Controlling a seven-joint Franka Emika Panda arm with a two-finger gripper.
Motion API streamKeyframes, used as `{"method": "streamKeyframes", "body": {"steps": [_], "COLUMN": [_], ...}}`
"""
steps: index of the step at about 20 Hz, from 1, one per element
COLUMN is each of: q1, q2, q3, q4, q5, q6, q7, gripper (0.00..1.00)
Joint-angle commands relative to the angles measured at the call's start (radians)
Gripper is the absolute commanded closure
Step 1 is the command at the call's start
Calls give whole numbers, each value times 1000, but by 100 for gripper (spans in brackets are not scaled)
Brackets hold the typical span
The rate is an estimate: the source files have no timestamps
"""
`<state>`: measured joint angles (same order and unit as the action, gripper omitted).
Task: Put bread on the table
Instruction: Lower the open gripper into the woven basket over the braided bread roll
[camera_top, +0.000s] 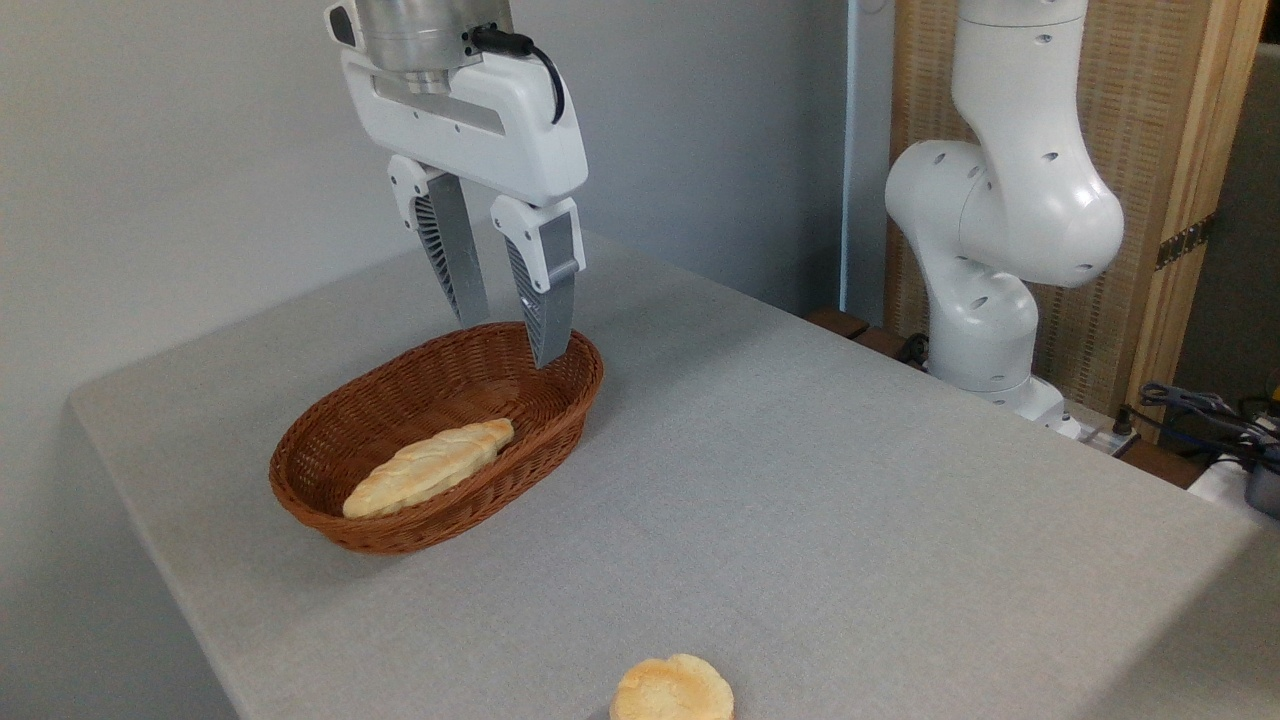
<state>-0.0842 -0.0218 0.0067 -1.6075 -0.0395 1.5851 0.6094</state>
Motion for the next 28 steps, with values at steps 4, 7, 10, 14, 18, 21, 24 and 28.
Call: {"method": "streamKeyframes", "body": {"steps": [4,7,10,14,18,21,24,28], "q1": [0,-2,-2,-48,-68,-78,-106,-112], "q2": [0,2,-1,-18,-15,-7,-7,9], "q3": [3,3,-4,-13,-54,-77,-77,-82], "q4": [14,12,-9,-101,-173,-242,-327,-391], "q5": [-2,-2,-8,-14,-17,-46,-82,-82], "q6": [-10,-7,36,172,249,359,492,562], "q7": [12,12,7,-158,-201,-250,-272,-267], "gripper": [0,0,0,0,0,0,0,0]}}
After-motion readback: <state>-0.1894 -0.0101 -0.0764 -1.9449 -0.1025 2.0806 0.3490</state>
